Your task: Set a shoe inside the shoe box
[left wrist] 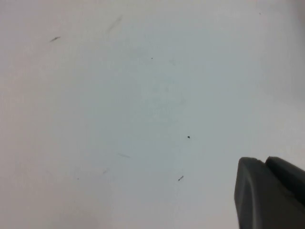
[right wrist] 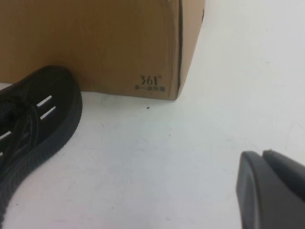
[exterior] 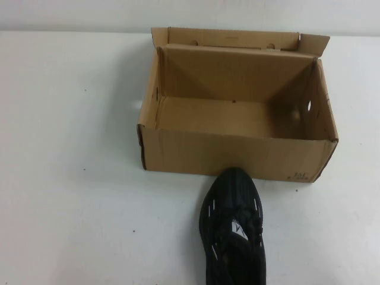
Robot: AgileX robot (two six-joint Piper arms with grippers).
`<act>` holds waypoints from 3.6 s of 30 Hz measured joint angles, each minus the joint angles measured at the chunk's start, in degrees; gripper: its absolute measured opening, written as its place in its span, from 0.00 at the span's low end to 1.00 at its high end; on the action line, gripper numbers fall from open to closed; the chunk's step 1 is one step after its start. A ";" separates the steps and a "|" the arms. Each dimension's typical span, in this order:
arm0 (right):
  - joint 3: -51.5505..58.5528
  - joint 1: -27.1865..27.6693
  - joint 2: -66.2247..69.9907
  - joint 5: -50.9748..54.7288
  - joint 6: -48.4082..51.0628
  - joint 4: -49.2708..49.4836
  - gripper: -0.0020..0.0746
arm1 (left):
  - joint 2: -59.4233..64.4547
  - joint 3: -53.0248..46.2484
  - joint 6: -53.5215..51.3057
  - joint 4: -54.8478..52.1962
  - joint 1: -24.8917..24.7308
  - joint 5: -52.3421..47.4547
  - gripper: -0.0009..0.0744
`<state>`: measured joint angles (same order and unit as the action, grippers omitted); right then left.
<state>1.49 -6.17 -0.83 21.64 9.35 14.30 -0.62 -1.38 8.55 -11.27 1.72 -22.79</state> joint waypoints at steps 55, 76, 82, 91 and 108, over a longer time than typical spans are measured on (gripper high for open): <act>0.00 0.00 0.00 -22.52 0.00 0.32 0.01 | 0.00 -0.11 0.00 -4.54 0.00 25.40 0.01; 0.00 0.00 0.00 -68.59 -0.10 -1.26 0.01 | 0.00 -0.11 6.93 -3.36 0.00 63.81 0.01; -6.38 0.00 0.00 -69.27 -4.22 -1.88 0.01 | -0.23 3.09 11.06 -3.14 0.00 67.36 0.01; -27.74 0.00 0.93 -41.23 -13.27 -1.48 0.01 | 3.05 24.40 16.23 -2.93 0.00 43.36 0.01; -44.44 0.00 31.11 8.54 -8.31 -1.35 0.01 | 23.73 37.01 23.21 -5.27 0.00 7.31 0.01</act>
<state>-42.96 -6.17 30.28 30.19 1.04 12.95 23.11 35.63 31.76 -16.55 1.72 -15.47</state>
